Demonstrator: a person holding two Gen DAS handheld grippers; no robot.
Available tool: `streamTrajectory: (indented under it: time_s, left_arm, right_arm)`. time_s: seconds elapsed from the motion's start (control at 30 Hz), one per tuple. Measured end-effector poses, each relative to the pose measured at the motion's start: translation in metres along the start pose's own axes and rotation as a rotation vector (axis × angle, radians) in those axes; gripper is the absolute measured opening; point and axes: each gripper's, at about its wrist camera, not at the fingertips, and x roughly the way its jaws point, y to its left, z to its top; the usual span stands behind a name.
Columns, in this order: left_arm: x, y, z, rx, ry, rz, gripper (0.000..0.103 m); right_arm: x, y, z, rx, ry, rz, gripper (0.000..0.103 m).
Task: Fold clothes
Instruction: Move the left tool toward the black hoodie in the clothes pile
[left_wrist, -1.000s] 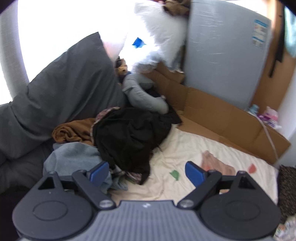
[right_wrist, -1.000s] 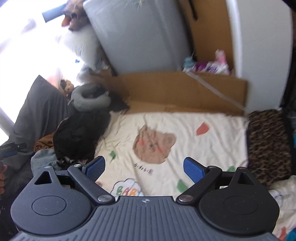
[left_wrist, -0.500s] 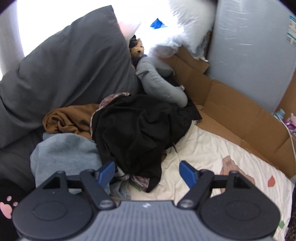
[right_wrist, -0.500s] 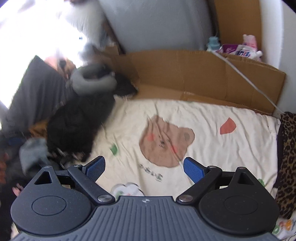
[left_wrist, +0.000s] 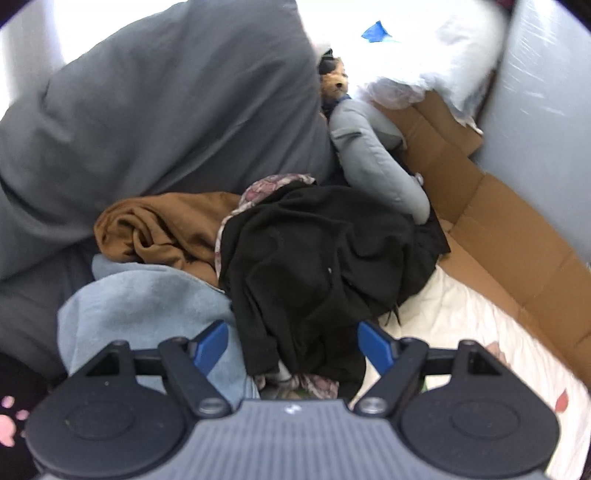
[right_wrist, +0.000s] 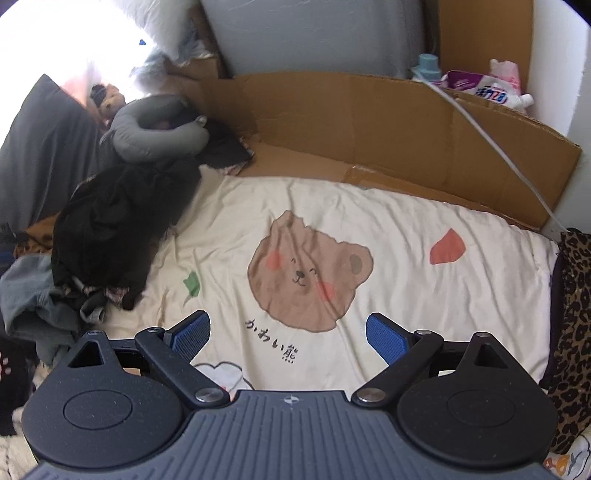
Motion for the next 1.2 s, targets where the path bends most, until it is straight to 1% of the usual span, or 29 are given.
streamTrajectory:
  time_s: [0.03, 0.1, 0.2, 0.27, 0.33, 0.47, 0.67, 0.83, 0.93, 1.0, 1.1, 1.13, 1.2]
  left_arm:
    - [0.004, 0.004, 0.001, -0.01, 0.002, -0.007, 0.08]
    - [0.01, 0.01, 0.004, -0.014, 0.016, -0.017, 0.08]
    - [0.016, 0.015, 0.009, 0.016, 0.033, -0.041, 0.082]
    - [0.02, 0.019, 0.014, 0.038, 0.047, -0.046, 0.083]
    - [0.024, 0.023, 0.018, 0.05, 0.055, -0.066, 0.083]
    - [0.029, 0.026, 0.022, 0.059, 0.065, -0.095, 0.083]
    - [0.043, 0.028, 0.028, 0.052, 0.08, -0.129, 0.083]
    - [0.066, 0.031, 0.025, 0.011, 0.105, -0.141, 0.083]
    - [0.085, 0.031, 0.02, 0.001, 0.158, -0.121, 0.083]
    - [0.098, 0.031, 0.015, 0.009, 0.185, -0.069, 0.083]
    - [0.111, 0.036, 0.009, -0.02, 0.205, -0.065, 0.082]
    - [0.113, 0.037, 0.007, -0.02, 0.203, -0.056, 0.08]
    - [0.116, 0.035, 0.005, -0.004, 0.19, -0.014, 0.07]
  right_arm:
    - [-0.004, 0.0, 0.0, 0.003, -0.013, -0.014, 0.095]
    - [-0.014, -0.001, -0.002, 0.016, -0.023, -0.01, 0.095]
    - [-0.027, -0.007, -0.003, 0.058, -0.026, 0.006, 0.095]
    - [-0.034, -0.011, -0.005, 0.094, -0.032, 0.015, 0.095]
    - [-0.042, -0.014, -0.007, 0.119, -0.044, 0.02, 0.095]
    - [-0.056, -0.013, -0.011, 0.095, -0.083, 0.006, 0.095]
    - [-0.068, -0.016, -0.026, 0.085, -0.083, 0.005, 0.095]
    - [-0.077, -0.031, -0.041, 0.103, -0.077, 0.009, 0.095]
    - [-0.078, -0.038, -0.047, 0.096, -0.063, -0.003, 0.095]
    - [-0.078, -0.041, -0.05, 0.086, -0.058, -0.014, 0.095]
    - [-0.075, -0.045, -0.053, 0.08, -0.05, -0.026, 0.095]
    - [-0.074, -0.046, -0.053, 0.081, -0.048, -0.025, 0.095]
    - [-0.072, -0.047, -0.054, 0.081, -0.043, -0.016, 0.095]
